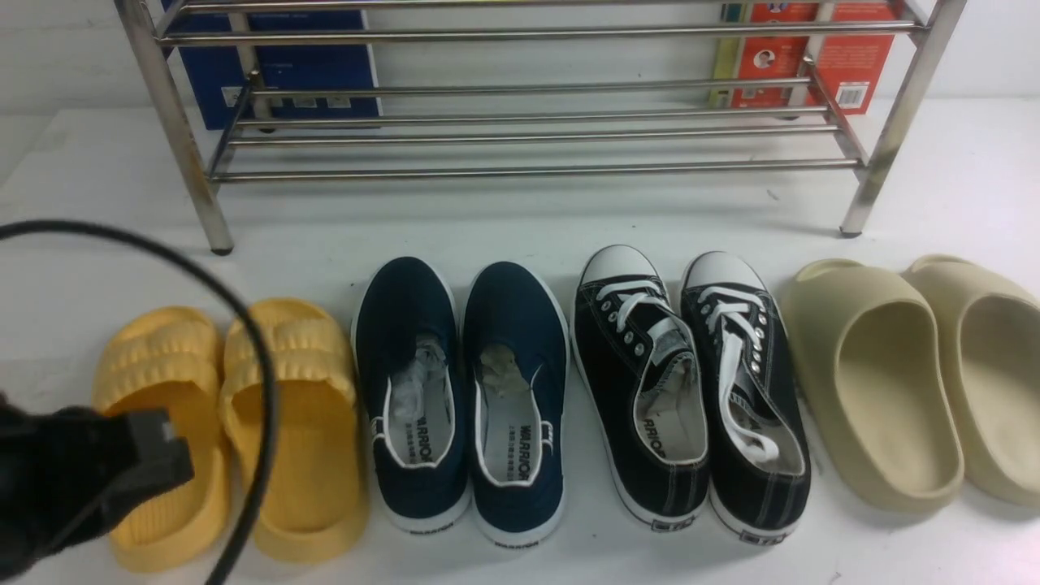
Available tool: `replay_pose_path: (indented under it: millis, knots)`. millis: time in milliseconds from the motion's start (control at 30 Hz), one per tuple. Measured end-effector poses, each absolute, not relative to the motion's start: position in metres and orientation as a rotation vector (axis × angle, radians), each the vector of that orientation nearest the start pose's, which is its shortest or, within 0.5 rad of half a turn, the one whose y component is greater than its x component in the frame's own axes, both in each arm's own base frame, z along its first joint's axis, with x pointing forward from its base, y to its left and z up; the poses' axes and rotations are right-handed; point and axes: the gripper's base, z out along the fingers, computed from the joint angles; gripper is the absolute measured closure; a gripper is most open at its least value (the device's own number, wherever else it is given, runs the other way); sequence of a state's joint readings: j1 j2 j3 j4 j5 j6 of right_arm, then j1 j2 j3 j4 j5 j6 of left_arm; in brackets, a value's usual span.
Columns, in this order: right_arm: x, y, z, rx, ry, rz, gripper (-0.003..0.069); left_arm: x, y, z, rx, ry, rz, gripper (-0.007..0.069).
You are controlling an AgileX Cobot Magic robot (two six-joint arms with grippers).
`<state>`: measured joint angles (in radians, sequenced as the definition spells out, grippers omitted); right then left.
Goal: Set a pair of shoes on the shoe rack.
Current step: Use the left arm to grab the shoe closest to it
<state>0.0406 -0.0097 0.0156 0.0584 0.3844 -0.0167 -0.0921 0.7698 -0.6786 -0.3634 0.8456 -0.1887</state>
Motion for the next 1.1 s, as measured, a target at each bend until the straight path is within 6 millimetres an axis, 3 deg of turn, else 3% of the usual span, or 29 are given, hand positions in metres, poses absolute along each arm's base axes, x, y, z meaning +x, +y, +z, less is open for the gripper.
replay_pose_path:
  millis: [33, 67, 133, 167, 233, 300, 433, 567, 700, 767, 933, 1100]
  knots:
    - [0.052, 0.004, 0.174, -0.018, 1.874, 0.074, 0.0419, 0.143, -0.037, 0.306, -0.263, 2.439, -0.544, 0.0638]
    - [0.052, 0.004, 0.174, -0.018, 1.874, 0.074, 0.0419, 0.169, -0.038, 0.302, -0.219, 2.508, -0.499, 0.0638]
    - [0.052, 0.004, 0.174, -0.018, 1.874, 0.074, 0.0419, 0.183, -0.041, 0.299, -0.2, 2.545, -0.488, 0.0638]
    - [0.052, 0.004, 0.174, -0.018, 1.874, 0.074, 0.0419, 0.205, -0.047, 0.292, -0.164, 2.604, -0.474, 0.0638]
    - [0.052, 0.004, 0.174, -0.018, 1.874, 0.074, 0.0419, 0.224, -0.063, 0.285, -0.07, 2.663, -0.464, 0.0638]
    - [0.052, 0.004, 0.174, -0.018, 1.874, 0.074, 0.0419, 0.233, -0.075, 0.283, -0.014, 2.685, -0.456, 0.0638]
    - [0.052, 0.004, 0.174, -0.018, 1.874, 0.074, 0.0419, 0.247, -0.129, 0.279, 0.114, 2.733, -0.404, 0.0638]
    - [0.052, 0.004, 0.174, -0.018, 1.874, 0.074, 0.0419, 0.265, -0.137, 0.271, 0.07, 2.745, -0.292, 0.0634]
    - [0.052, 0.004, 0.174, -0.018, 1.874, 0.074, 0.0419, 0.28, -0.14, 0.258, 0.063, 2.763, -0.215, 0.0565]
    - [0.052, 0.004, 0.174, -0.018, 1.874, 0.074, 0.0419, 0.287, -0.143, 0.243, 0.044, 2.807, -0.184, 0.0468]
    - [0.052, 0.004, 0.174, -0.018, 1.874, 0.074, 0.0419, 0.296, -0.146, 0.221, 0.009, 2.855, -0.141, 0.0319]
    - [0.052, 0.004, 0.174, -0.018, 1.874, 0.074, 0.0419, 0.303, -0.149, 0.2, -0.017, 2.893, -0.113, 0.0312]
